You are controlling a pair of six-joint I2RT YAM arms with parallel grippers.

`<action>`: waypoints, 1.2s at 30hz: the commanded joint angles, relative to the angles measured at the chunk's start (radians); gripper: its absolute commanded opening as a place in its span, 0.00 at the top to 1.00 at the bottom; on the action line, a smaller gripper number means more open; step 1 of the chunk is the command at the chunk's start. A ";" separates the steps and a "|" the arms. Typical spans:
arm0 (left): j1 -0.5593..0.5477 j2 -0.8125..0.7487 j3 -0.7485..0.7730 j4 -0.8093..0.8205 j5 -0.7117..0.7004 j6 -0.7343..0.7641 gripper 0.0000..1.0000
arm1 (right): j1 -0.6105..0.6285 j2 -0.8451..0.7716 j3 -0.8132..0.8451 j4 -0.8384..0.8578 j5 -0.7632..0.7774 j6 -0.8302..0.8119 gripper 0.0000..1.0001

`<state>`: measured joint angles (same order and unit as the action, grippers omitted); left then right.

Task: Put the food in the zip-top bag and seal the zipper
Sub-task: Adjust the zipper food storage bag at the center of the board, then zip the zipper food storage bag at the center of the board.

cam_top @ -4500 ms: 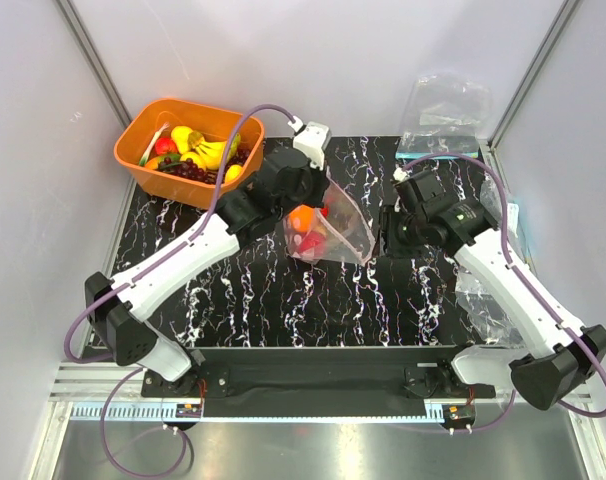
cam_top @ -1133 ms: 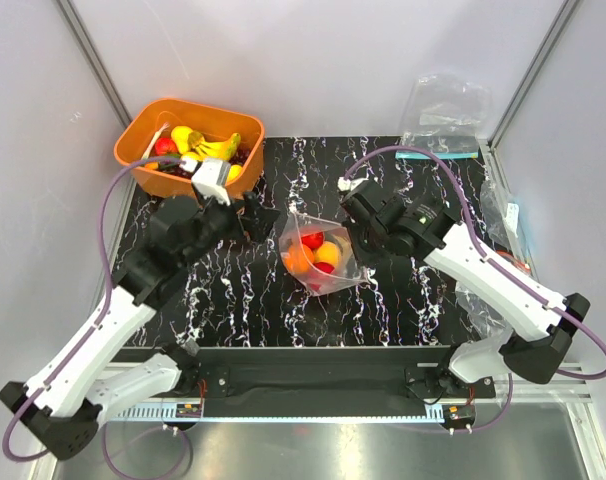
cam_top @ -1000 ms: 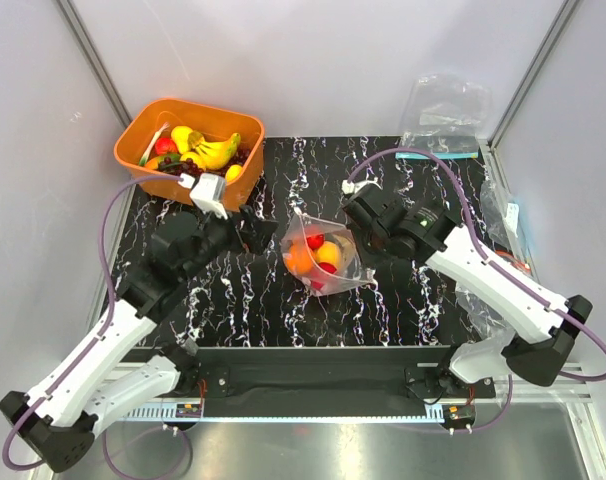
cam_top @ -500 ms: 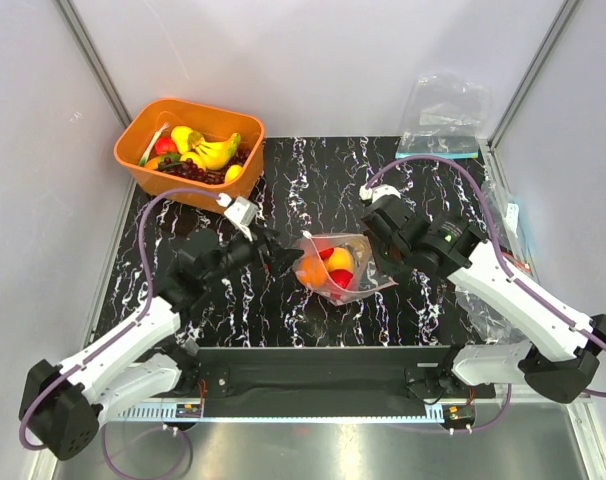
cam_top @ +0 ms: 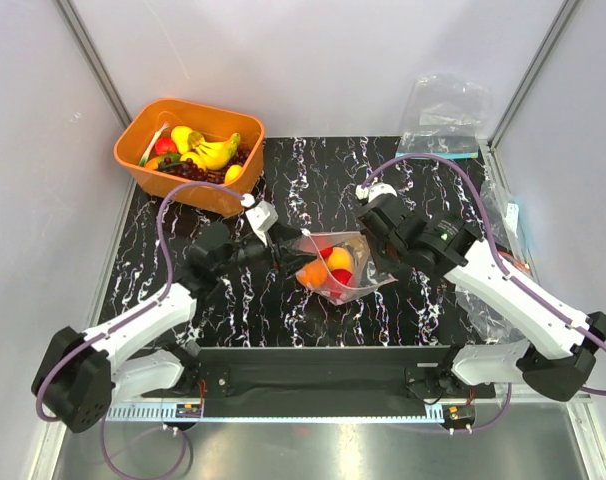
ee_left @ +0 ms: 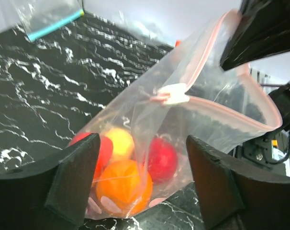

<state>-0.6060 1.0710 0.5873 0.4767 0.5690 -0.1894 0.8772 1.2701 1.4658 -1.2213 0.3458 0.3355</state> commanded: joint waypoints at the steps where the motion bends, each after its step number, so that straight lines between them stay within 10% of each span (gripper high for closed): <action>1: -0.006 0.027 0.020 0.160 0.042 0.007 0.32 | 0.003 -0.026 0.047 0.045 -0.022 -0.023 1.00; 6: -0.009 0.073 0.072 0.211 0.120 -0.061 1.00 | 0.003 -0.026 0.071 0.000 0.004 -0.021 0.80; 15: -0.014 0.009 0.135 0.037 0.075 -0.061 1.00 | 0.005 -0.075 0.186 0.147 -0.206 -0.208 0.33; 36: -0.012 -0.063 0.200 -0.151 0.019 -0.007 1.00 | 0.009 0.250 0.409 0.298 -0.401 -0.504 0.46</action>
<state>-0.6151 1.0443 0.7258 0.2775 0.6060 -0.2134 0.8772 1.5261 1.8351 -0.9657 -0.0216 -0.1200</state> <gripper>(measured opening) 0.008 0.544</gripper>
